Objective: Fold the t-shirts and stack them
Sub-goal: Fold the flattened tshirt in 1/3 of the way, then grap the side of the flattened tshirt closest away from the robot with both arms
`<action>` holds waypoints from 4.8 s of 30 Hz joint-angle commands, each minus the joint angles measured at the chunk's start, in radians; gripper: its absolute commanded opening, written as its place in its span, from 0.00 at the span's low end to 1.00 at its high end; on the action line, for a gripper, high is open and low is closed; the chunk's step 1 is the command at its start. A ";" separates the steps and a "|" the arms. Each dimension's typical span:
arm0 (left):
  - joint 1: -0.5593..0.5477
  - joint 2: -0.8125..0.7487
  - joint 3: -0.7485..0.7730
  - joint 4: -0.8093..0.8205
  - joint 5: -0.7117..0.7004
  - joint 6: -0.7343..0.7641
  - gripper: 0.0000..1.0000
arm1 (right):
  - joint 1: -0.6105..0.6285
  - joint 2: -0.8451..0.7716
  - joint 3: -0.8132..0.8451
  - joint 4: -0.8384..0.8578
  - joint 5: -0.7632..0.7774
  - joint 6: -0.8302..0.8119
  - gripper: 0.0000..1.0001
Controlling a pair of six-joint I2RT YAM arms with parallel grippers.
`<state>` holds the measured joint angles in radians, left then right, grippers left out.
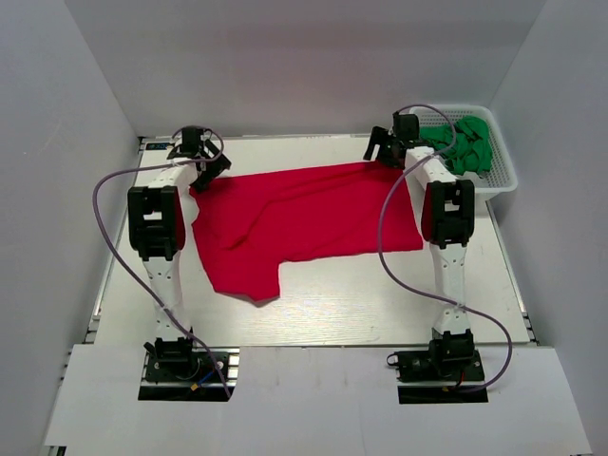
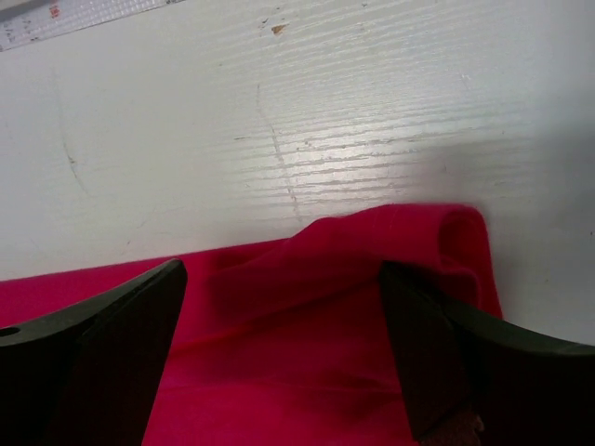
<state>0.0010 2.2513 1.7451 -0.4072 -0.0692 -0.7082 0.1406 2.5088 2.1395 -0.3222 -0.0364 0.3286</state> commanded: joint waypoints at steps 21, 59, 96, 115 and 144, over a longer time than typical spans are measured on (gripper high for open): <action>0.033 -0.178 0.236 -0.271 0.030 0.219 1.00 | 0.068 -0.385 -0.252 -0.026 -0.077 -0.106 0.90; 0.022 -1.138 -1.260 -0.036 0.183 -0.129 0.21 | 0.080 -1.400 -1.658 0.199 0.113 0.308 0.90; 0.022 -1.079 -1.081 -0.021 0.339 -0.013 0.00 | 0.083 -1.090 -1.406 0.195 0.098 0.260 0.00; 0.022 -1.089 -1.027 -0.061 0.321 -0.022 0.00 | 0.080 -1.036 -1.357 0.112 0.124 0.234 0.68; 0.033 -1.023 -0.898 -0.058 0.341 -0.070 0.00 | 0.080 -0.967 -1.192 0.077 0.107 0.204 0.00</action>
<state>0.0292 1.2186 0.8021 -0.4847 0.2535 -0.7673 0.2230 1.5642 0.9115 -0.2359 0.0715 0.5568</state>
